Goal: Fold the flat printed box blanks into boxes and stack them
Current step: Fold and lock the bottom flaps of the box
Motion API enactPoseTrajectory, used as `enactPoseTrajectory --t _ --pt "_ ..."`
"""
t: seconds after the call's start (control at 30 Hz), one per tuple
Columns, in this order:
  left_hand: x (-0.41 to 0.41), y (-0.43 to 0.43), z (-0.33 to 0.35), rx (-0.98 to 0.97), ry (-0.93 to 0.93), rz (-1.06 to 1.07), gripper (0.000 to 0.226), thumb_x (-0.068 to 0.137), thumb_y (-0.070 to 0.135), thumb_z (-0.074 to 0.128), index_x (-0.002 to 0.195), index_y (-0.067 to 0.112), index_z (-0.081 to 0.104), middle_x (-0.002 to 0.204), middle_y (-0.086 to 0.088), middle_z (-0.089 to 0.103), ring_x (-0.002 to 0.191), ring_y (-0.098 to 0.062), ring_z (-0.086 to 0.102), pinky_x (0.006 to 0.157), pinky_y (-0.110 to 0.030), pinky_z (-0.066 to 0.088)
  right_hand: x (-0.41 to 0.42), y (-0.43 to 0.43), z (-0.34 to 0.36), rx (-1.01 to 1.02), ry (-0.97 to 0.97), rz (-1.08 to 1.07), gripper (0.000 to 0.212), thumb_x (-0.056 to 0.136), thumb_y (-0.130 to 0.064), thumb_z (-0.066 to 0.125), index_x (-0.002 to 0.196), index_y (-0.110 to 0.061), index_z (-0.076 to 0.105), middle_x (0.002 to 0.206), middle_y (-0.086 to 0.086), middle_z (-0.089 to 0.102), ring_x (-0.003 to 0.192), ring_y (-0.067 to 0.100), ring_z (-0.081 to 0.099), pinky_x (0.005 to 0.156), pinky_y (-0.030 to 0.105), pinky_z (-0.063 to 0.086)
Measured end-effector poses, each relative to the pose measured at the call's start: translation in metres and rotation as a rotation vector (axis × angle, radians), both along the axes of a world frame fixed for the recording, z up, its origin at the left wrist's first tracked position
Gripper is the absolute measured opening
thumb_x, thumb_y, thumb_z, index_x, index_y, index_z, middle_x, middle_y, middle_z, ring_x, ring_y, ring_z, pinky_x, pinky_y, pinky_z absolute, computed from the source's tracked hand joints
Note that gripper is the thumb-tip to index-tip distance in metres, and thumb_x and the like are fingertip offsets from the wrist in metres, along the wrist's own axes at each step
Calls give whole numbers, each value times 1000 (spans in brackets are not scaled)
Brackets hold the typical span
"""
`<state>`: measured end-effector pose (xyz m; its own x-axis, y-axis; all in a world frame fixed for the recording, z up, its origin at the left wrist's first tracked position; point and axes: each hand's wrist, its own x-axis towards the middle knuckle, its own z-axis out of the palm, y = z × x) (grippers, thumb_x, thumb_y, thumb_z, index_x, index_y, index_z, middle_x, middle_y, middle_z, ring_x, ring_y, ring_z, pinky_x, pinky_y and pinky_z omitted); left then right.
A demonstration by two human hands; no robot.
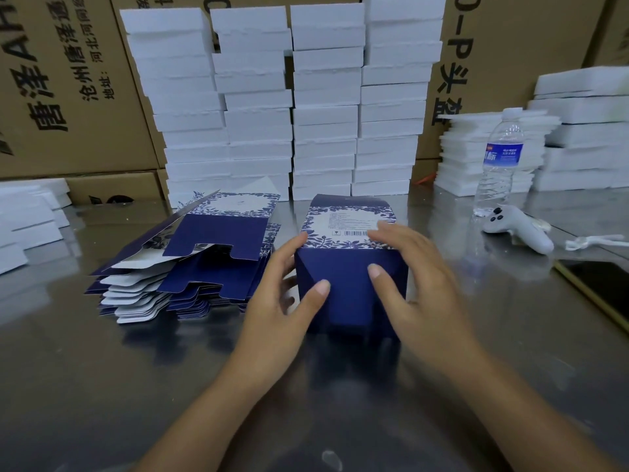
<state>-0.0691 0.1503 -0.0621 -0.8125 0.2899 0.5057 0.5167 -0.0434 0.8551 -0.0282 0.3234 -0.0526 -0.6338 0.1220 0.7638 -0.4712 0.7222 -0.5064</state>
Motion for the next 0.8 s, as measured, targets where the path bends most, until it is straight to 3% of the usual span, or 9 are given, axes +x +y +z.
enactPoseTrajectory --t 0.07,0.13,0.23,0.33,0.47,0.63,0.8 --pt "1 -1 -1 -80 109 114 47 85 30 64 116 60 48 115 35 55 110 -2 58 92 -23 48 -1 0 1 57 70 -29 28 88 -15 58 115 -17 63 119 -7 57 119 14 49 103 17 34" --pt "3 -2 1 -123 185 206 42 81 40 62 112 64 48 110 38 53 102 -2 60 87 -16 47 -2 1 2 62 150 -49 25 85 -9 60 108 -15 67 111 -8 59 111 16 53 100 16 35" --pt "5 -2 3 -109 264 304 34 82 46 64 113 55 53 100 17 57 91 -5 60 80 -8 43 -1 1 4 38 204 -56 26 83 -7 63 104 -21 68 106 -11 61 105 13 54 97 15 36" --pt "5 -2 5 -130 372 390 23 81 35 65 103 41 60 106 5 55 101 -1 53 87 -10 39 -2 0 3 44 178 -15 24 82 -7 65 102 -21 70 104 -11 62 104 14 55 95 15 37" --pt "8 -2 9 -76 352 361 17 80 34 67 95 35 60 120 17 58 119 4 50 96 -8 35 0 -2 3 47 164 23 22 82 -11 66 101 -21 70 103 -10 61 105 14 54 94 18 38" --pt "13 1 13 -133 410 355 27 79 29 70 104 31 62 102 17 57 104 -5 55 90 -9 37 4 -13 1 34 181 -3 23 83 -30 62 105 -27 66 100 -11 52 102 11 47 92 12 33" --pt "18 7 19 -127 472 392 17 78 23 68 93 31 66 89 17 52 95 -16 53 86 -8 36 4 -17 2 -10 241 5 16 81 -34 64 97 -31 67 93 -10 49 93 13 47 85 13 34"
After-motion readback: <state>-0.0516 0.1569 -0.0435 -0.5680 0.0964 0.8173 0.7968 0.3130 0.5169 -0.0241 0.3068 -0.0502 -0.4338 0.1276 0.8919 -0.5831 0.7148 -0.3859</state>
